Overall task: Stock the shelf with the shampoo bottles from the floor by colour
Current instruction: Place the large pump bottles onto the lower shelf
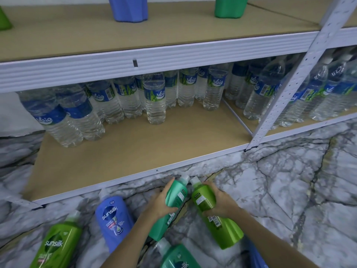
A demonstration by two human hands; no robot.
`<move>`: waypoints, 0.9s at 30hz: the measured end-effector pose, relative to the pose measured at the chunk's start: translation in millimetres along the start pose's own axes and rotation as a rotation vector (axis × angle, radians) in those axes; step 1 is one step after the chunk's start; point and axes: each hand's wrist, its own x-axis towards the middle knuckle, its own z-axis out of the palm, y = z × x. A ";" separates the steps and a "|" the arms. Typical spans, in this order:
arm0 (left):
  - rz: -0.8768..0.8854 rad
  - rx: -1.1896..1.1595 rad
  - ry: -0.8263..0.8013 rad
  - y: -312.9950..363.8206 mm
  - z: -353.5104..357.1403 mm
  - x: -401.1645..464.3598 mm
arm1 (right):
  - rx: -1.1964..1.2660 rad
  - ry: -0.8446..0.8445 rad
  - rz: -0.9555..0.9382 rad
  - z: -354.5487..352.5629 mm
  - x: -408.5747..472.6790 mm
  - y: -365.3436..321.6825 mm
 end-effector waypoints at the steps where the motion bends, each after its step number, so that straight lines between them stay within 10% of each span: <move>1: 0.004 0.049 0.024 2.3 1.0 -3.8 | 0.013 0.019 0.005 0.1 -2.7 0.9; 27: 0.692 -0.060 0.552 230.2 -125.8 -96.4 | 0.396 0.959 -0.086 -186.0 -149.2 -74.3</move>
